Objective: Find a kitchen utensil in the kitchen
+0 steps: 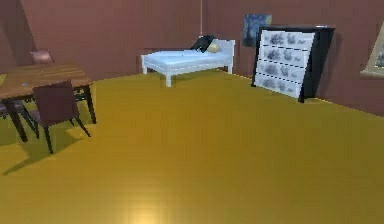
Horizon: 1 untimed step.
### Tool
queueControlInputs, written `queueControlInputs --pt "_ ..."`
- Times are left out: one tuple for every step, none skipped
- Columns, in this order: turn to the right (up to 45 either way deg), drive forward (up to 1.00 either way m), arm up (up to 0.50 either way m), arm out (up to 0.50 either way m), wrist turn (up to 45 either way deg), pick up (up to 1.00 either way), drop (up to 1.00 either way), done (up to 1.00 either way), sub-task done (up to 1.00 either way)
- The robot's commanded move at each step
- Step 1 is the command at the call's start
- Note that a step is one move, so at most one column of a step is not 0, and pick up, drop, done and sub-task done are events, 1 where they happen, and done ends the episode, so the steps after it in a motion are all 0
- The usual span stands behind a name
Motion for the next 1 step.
queueControlInputs --pt "-45.0 0.0 0.0 0.0 0.0 0.0 0.0 0.0 0.0"
